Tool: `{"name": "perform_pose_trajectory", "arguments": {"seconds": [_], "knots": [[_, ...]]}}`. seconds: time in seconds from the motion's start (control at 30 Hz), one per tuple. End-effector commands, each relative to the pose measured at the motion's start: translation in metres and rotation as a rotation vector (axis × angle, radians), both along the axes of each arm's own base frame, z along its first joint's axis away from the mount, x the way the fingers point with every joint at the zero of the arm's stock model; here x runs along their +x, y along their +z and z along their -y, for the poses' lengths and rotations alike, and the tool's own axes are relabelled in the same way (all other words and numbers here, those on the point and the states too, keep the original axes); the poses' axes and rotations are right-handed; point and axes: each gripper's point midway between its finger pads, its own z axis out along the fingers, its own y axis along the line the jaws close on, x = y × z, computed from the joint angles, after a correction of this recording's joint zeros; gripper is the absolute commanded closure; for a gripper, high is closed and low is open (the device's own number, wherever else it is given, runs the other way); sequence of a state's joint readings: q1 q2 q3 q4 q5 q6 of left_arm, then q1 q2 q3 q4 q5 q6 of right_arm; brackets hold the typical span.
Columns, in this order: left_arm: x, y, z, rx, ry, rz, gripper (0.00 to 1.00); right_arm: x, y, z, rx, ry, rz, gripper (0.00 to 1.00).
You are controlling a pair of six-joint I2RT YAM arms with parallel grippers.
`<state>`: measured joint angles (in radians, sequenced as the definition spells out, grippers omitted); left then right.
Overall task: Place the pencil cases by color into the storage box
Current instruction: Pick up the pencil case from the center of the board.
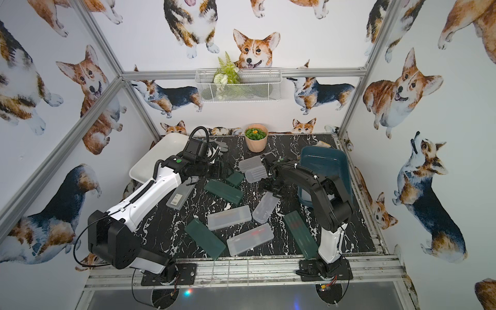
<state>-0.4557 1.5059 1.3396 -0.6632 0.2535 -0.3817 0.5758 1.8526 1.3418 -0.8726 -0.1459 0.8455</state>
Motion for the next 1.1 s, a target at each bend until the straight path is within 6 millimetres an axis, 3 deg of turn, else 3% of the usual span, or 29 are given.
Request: {"name": "perform_pose_trajectory", "arguments": {"seconds": [0.0, 0.77, 1.07], "knots": [[0.005, 0.006, 0.000, -0.012, 0.012, 0.028, 0.01, 0.005, -0.009, -0.006, 0.011, -0.011, -0.003, 0.00], [0.007, 0.005, 0.002, -0.016, 0.010, 0.034, 0.01, 0.010, -0.038, 0.008, -0.017, -0.074, -0.011, 0.00], [0.010, 0.003, 0.004, -0.015, 0.003, 0.033, 0.01, 0.019, -0.048, 0.009, -0.011, -0.123, -0.026, 0.07]]}}
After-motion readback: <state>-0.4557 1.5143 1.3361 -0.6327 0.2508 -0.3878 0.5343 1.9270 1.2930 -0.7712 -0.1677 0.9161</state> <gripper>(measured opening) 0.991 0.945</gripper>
